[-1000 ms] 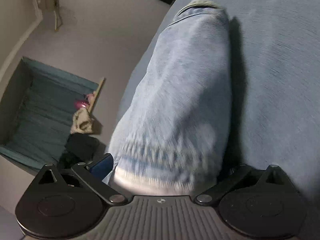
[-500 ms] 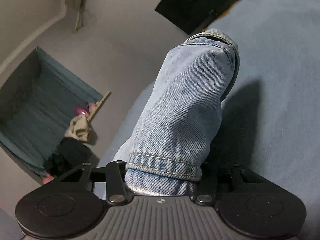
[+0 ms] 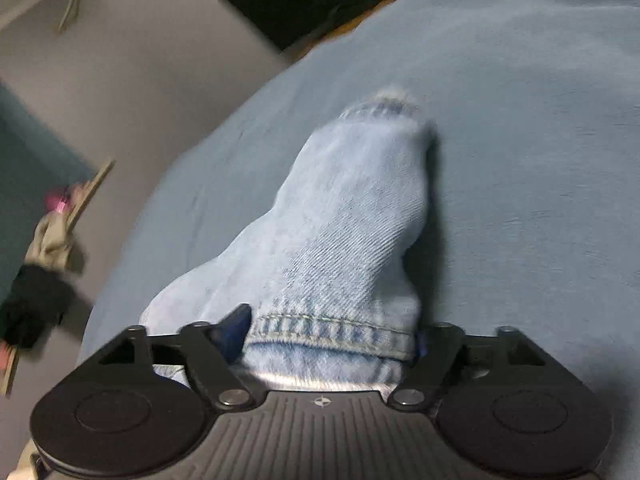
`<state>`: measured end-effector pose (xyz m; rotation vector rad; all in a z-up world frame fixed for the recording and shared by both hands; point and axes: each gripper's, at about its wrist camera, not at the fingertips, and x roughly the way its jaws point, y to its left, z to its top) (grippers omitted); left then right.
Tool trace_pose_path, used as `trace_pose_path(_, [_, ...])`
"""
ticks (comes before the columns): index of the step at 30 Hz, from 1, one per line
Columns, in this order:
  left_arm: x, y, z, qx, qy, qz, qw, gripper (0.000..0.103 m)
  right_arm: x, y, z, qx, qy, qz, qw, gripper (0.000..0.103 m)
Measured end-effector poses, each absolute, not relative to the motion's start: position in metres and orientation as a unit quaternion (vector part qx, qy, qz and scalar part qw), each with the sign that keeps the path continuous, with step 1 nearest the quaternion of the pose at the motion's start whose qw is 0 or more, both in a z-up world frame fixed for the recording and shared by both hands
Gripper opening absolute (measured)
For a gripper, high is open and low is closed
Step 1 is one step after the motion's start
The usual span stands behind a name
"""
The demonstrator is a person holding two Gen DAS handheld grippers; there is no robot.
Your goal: Fold large clothes
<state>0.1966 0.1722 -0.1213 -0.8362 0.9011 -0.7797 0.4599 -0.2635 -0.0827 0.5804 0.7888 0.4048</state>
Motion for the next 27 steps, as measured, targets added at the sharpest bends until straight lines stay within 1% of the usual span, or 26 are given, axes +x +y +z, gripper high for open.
trace_pose_path(1, [0.196,0.173,-0.120,-0.376,0.410,-0.353,0.752,0.067,0.449,-0.268,-0.080,0.286,0.364,0.186,0.867,0.090])
trace_pose_path(3, [0.197,0.173,-0.119,-0.375,0.413,-0.344,0.755,0.071,0.411,-0.275,-0.067,0.277,0.323,0.162,0.890,0.091])
trace_pose_path(5, [0.194,0.174,-0.113,-0.371,0.411,-0.333,0.763,0.071,0.365,-0.272,-0.054,0.245,0.289,0.131,0.916,0.091])
trace_pose_path(8, [0.180,0.172,-0.094,-0.336,0.401,-0.310,0.794,0.071,0.290,-0.260,-0.037,0.181,0.274,0.107,0.939,0.091])
trace_pose_path(9, [0.175,0.173,-0.086,-0.325,0.397,-0.300,0.804,0.072,0.265,-0.240,-0.031,0.159,0.271,0.106,0.943,0.091])
trace_pose_path(12, [0.163,0.177,-0.066,-0.317,0.387,-0.253,0.828,0.072,0.203,-0.219,-0.021,0.125,0.251,0.100,0.955,0.091])
trace_pose_path(15, [0.139,0.179,-0.039,-0.306,0.347,-0.210,0.861,0.072,0.171,-0.206,-0.012,0.119,0.264,0.105,0.951,0.082])
trace_pose_path(16, [0.131,0.176,-0.027,-0.290,0.332,-0.192,0.877,0.072,0.164,-0.197,-0.014,0.120,0.266,0.111,0.950,0.075])
trace_pose_path(18, [0.114,0.163,-0.007,-0.240,0.312,-0.164,0.904,0.072,0.149,-0.186,-0.012,0.115,0.266,0.120,0.950,0.071])
trace_pose_path(22, [0.103,0.112,0.019,-0.139,0.287,-0.125,0.939,0.071,0.139,-0.161,-0.018,0.056,0.239,0.132,0.960,0.054])
trace_pose_path(23, [0.099,0.103,0.024,-0.132,0.286,-0.126,0.941,0.066,0.139,-0.152,-0.019,0.035,0.227,0.126,0.965,0.048])
trace_pose_path(24, [0.097,0.094,0.022,-0.125,0.290,-0.128,0.940,0.060,0.142,-0.146,-0.022,0.024,0.221,0.119,0.968,0.045])
trace_pose_path(26, [0.099,0.079,0.016,-0.109,0.299,-0.128,0.939,0.053,0.146,-0.145,-0.025,0.023,0.212,0.112,0.970,0.033])
trace_pose_path(27, [0.101,0.074,0.010,-0.092,0.299,-0.125,0.942,0.050,0.148,-0.146,-0.027,0.025,0.209,0.112,0.971,0.032])
